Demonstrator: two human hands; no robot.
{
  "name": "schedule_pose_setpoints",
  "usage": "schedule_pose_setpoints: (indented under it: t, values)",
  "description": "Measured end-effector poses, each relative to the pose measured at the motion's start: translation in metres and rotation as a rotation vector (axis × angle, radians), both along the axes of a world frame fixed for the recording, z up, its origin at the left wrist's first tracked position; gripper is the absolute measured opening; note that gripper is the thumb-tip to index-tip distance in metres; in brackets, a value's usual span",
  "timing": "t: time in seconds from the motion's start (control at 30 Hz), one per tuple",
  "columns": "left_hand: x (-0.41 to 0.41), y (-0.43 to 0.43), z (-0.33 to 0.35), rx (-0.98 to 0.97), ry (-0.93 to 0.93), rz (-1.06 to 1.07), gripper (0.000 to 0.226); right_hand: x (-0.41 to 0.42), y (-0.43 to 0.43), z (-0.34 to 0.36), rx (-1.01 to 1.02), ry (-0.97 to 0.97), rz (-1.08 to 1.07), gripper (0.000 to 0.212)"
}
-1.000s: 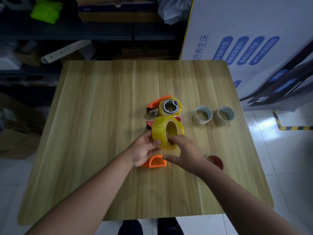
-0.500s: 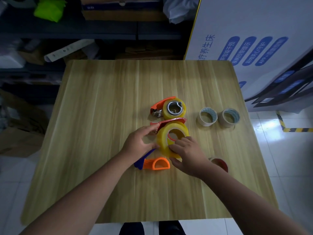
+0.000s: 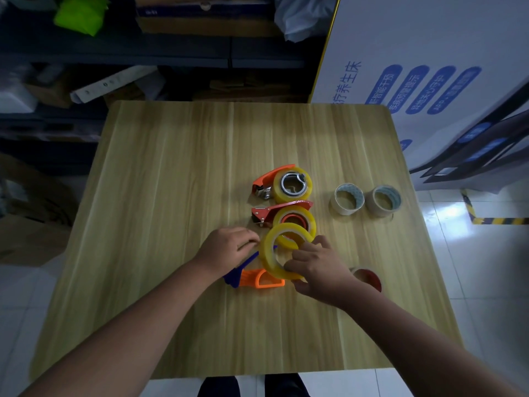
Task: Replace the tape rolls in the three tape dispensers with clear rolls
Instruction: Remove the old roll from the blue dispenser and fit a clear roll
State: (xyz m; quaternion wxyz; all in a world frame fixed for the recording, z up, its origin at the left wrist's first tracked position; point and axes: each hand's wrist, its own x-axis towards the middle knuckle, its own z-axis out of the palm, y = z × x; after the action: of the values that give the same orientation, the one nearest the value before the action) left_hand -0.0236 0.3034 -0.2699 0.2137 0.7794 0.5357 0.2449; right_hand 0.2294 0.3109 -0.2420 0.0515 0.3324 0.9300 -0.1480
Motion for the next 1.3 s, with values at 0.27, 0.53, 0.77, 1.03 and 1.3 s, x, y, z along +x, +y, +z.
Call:
schedule_pose_setpoints:
  t: [0.27, 0.53, 0.77, 1.03, 1.3]
  values:
    - [0.015, -0.003, 0.021, -0.05, -0.136, -0.04, 0.023, 0.0, -0.002, 0.0, -0.086, 0.105, -0.178, 0.023]
    - [0.015, 0.003, 0.032, -0.205, -0.148, 0.015, 0.007, -0.016, -0.02, -0.004, -0.385, 0.247, -0.389, 0.037]
    - [0.017, -0.013, 0.027, -0.324, -0.271, 0.109, 0.02, -0.025, -0.027, -0.004, -0.44, 0.312, -0.477, 0.031]
    - [0.013, -0.039, -0.004, -0.168, -0.06, 0.097, 0.009, -0.006, -0.037, -0.018, 0.029, 0.052, -0.316, 0.039]
    - [-0.006, -0.063, -0.019, -0.023, 0.132, 0.012, 0.012, 0.006, -0.052, -0.03, 0.0, -0.047, -0.147, 0.027]
